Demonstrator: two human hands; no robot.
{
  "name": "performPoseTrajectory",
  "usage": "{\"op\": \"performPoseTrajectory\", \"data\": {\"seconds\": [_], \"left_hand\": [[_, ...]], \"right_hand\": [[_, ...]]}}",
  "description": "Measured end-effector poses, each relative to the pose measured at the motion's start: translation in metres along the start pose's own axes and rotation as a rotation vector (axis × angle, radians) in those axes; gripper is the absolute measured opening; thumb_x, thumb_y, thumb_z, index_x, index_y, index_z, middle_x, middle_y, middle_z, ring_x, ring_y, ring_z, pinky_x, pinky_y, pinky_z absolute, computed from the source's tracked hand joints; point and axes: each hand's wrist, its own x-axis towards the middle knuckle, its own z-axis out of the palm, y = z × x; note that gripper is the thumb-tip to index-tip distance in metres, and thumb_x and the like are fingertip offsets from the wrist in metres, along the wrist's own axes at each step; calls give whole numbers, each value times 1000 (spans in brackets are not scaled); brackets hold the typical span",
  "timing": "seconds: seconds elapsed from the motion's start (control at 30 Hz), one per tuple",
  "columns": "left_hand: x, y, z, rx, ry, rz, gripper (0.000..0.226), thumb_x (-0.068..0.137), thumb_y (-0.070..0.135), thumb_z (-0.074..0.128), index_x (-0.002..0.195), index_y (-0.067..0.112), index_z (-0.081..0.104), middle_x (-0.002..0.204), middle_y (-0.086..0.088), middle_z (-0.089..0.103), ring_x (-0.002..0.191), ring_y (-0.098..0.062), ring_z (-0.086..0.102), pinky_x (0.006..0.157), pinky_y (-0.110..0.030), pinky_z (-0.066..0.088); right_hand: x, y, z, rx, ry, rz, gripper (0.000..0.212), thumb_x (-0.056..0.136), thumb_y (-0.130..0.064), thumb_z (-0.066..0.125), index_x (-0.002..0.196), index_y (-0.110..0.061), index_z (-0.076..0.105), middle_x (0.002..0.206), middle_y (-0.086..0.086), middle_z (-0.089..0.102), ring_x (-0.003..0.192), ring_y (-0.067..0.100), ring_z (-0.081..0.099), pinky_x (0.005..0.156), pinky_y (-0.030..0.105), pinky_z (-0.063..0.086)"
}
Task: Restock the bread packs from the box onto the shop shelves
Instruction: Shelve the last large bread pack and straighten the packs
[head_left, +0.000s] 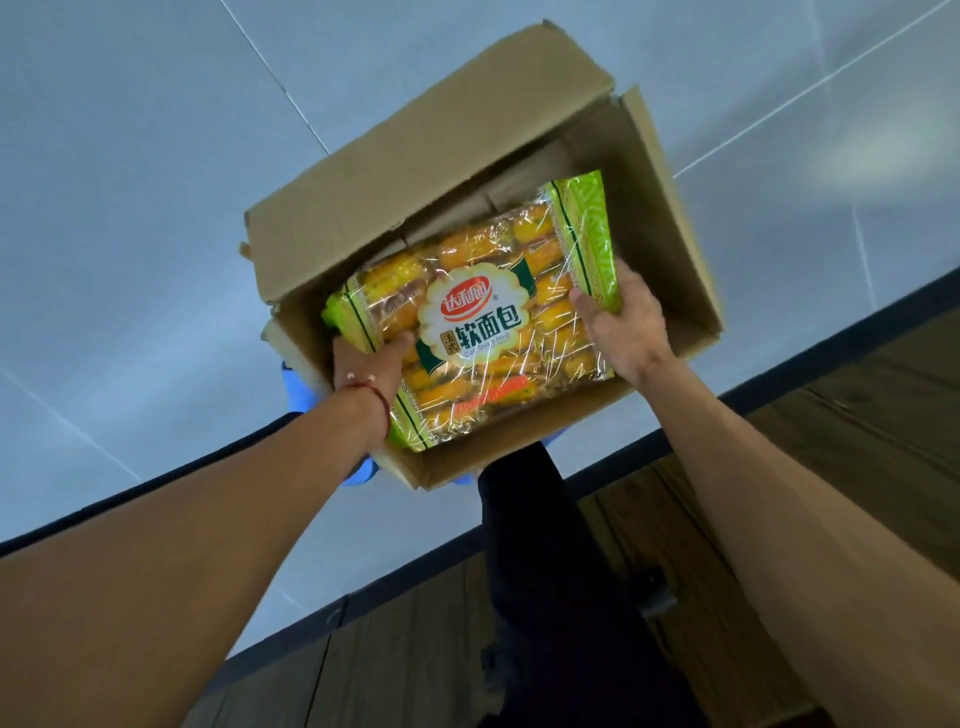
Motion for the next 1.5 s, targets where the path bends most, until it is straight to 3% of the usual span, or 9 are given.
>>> {"op": "performPoseTrajectory", "data": {"seconds": [0.13, 0.27, 0.5, 0.63, 0.77, 1.03, 1.23, 1.4, 1.5], "left_hand": [[-52, 13, -36, 17, -11, 76, 76, 82, 33, 75, 146, 16, 37, 141, -9, 52, 130, -34, 50, 107, -49, 41], [-105, 30, -83, 79, 22, 234, 61, 84, 33, 74, 136, 14, 48, 131, -7, 59, 120, -28, 56, 98, -38, 45], [-191, 50, -199, 221, 45, 519, 51, 81, 48, 70, 116, 16, 52, 114, -6, 66, 106, -30, 61, 92, -45, 51], [-226, 51, -268, 212, 18, 576, 54, 77, 57, 69, 115, 24, 51, 109, 4, 67, 101, -26, 63, 92, -46, 51], [-258, 46, -327, 163, 9, 593, 42, 76, 58, 66, 110, 36, 56, 108, 9, 67, 100, -22, 63, 95, -47, 50], [-340, 21, -421, 10, -25, 668, 37, 78, 54, 69, 109, 47, 51, 108, 12, 67, 100, -22, 67, 92, -50, 53], [-382, 15, -499, -147, -94, 739, 49, 78, 41, 73, 123, 37, 54, 113, 8, 69, 100, -22, 69, 89, -54, 54], [-402, 35, -556, -232, -54, 849, 44, 86, 38, 71, 124, 38, 48, 114, 13, 65, 102, -19, 66, 91, -52, 54], [-403, 58, -594, -285, -28, 931, 60, 82, 46, 71, 134, 33, 44, 126, 8, 62, 114, -20, 62, 96, -53, 50]], "right_hand": [[-60, -35, -27, 1, 44, -48, 61, 100, -49, 60, 155, -32, 39, 150, 0, 52, 134, 18, 49, 114, 54, 43], [-127, -63, -49, 64, -8, -94, 58, 95, -58, 56, 148, -35, 48, 139, -6, 63, 124, 20, 63, 105, 57, 52], [-265, -123, -51, 264, 5, -123, 39, 105, -39, 56, 142, -31, 52, 130, -11, 69, 117, 13, 68, 104, 52, 55], [-330, -148, -42, 311, 3, -146, 70, 83, -48, 78, 145, -40, 47, 134, -13, 67, 124, 17, 65, 105, 56, 53], [-379, -163, -39, 349, -29, -215, 71, 85, -38, 83, 147, -38, 48, 133, -12, 69, 119, 16, 69, 103, 52, 55], [-480, -208, -43, 428, -61, -386, 55, 94, -24, 74, 144, -32, 53, 128, -14, 71, 112, 5, 71, 93, 29, 58], [-544, -266, -49, 382, -53, -500, 46, 94, -27, 74, 135, -39, 56, 118, -23, 69, 100, -13, 68, 76, 8, 55], [-571, -337, -46, 373, -38, -557, 70, 86, -38, 79, 148, -38, 48, 134, -12, 68, 123, 15, 66, 106, 49, 54], [-583, -389, -39, 362, -13, -635, 76, 85, -41, 79, 151, -37, 43, 136, -12, 66, 124, 13, 65, 105, 50, 55]]}}
